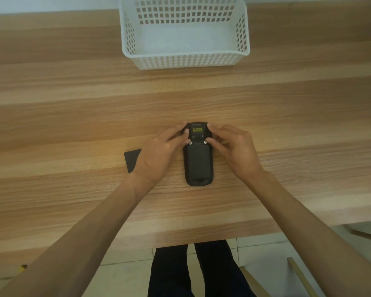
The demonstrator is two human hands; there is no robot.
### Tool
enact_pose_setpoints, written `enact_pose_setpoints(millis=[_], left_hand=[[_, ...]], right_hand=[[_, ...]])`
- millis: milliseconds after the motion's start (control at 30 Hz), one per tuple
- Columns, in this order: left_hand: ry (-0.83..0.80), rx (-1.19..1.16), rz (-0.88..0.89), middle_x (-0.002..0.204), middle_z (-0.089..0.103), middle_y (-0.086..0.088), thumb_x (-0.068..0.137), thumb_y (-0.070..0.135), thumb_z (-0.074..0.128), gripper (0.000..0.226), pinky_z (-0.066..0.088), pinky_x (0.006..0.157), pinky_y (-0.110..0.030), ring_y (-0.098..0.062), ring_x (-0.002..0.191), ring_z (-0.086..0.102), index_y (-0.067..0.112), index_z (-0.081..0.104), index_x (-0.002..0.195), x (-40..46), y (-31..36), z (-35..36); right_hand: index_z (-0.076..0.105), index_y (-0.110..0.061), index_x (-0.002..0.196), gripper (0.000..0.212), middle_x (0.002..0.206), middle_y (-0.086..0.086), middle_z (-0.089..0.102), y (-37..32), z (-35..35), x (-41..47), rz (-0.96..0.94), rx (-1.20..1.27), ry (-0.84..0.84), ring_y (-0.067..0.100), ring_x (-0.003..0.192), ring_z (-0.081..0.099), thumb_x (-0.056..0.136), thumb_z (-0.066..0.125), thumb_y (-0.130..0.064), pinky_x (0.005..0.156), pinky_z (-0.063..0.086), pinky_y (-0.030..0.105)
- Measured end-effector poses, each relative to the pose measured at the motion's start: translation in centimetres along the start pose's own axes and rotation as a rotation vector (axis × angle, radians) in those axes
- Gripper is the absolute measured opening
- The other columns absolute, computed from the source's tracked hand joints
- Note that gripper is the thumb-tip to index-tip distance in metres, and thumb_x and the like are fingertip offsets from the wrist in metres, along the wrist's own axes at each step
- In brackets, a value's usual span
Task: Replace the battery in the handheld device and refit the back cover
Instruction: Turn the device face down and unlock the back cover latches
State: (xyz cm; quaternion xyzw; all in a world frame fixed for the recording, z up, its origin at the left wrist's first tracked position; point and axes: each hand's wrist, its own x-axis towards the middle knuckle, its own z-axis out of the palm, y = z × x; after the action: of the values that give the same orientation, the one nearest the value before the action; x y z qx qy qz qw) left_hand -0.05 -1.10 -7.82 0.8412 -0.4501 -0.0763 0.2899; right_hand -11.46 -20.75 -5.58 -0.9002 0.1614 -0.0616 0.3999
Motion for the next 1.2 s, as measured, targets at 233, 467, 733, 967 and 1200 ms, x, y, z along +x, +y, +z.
enact_pose_setpoints(millis=[233,467,733,967,1200], left_hand=[[0.008,-0.057,-0.012,0.13,0.073,-0.015,0.094,0.013,0.074,0.02,0.061,0.093,-0.036,-0.03,0.103,0.077,0.007,0.08,0.112,0.3,0.1,-0.3],[0.003,-0.11,-0.054,0.13,0.074,-0.01,0.099,0.022,0.065,0.024,0.06,0.095,-0.037,-0.026,0.109,0.075,0.006,0.081,0.109,0.6,0.2,-0.5],[-0.031,-0.205,-0.148,0.132,0.072,-0.01,0.097,0.016,0.071,0.018,0.059,0.097,-0.04,-0.024,0.112,0.073,0.006,0.082,0.107,0.6,0.5,-0.6],[-0.037,-0.286,-0.253,0.138,0.069,-0.008,0.096,0.005,0.071,0.024,0.052,0.109,-0.028,-0.017,0.123,0.068,0.008,0.078,0.119,0.3,1.5,-1.4],[-0.105,-0.312,-0.248,0.151,0.059,-0.005,0.093,-0.018,0.058,0.051,0.034,0.116,-0.011,-0.007,0.138,0.052,0.009,0.069,0.135,-0.1,1.1,-2.0]], right_hand=[[0.073,-0.002,0.123,0.038,0.09,0.008,0.076,0.4,-0.1,0.3,0.023,0.055,0.016,0.018,0.077,0.07,0.086,0.08,-0.01,0.078,0.059,0.025],[0.078,-0.006,0.114,0.038,0.089,0.006,0.077,0.8,-0.3,0.9,0.068,0.117,0.01,0.008,0.075,0.068,0.078,0.087,-0.012,0.077,0.054,0.011],[0.077,-0.008,0.116,0.037,0.09,0.005,0.076,0.4,-0.4,0.7,0.107,0.131,-0.004,0.008,0.076,0.067,0.08,0.085,-0.013,0.078,0.057,0.016],[0.071,-0.017,0.127,0.033,0.113,-0.002,0.064,-2.4,0.1,-1.4,0.139,-0.102,0.013,0.011,0.101,0.063,0.094,0.07,-0.02,0.077,0.058,0.027],[0.07,-0.019,0.121,0.041,0.121,0.004,0.055,-4.9,1.2,-2.7,0.089,-0.352,-0.121,0.019,0.112,0.054,0.085,0.077,-0.036,0.053,0.048,0.024]])
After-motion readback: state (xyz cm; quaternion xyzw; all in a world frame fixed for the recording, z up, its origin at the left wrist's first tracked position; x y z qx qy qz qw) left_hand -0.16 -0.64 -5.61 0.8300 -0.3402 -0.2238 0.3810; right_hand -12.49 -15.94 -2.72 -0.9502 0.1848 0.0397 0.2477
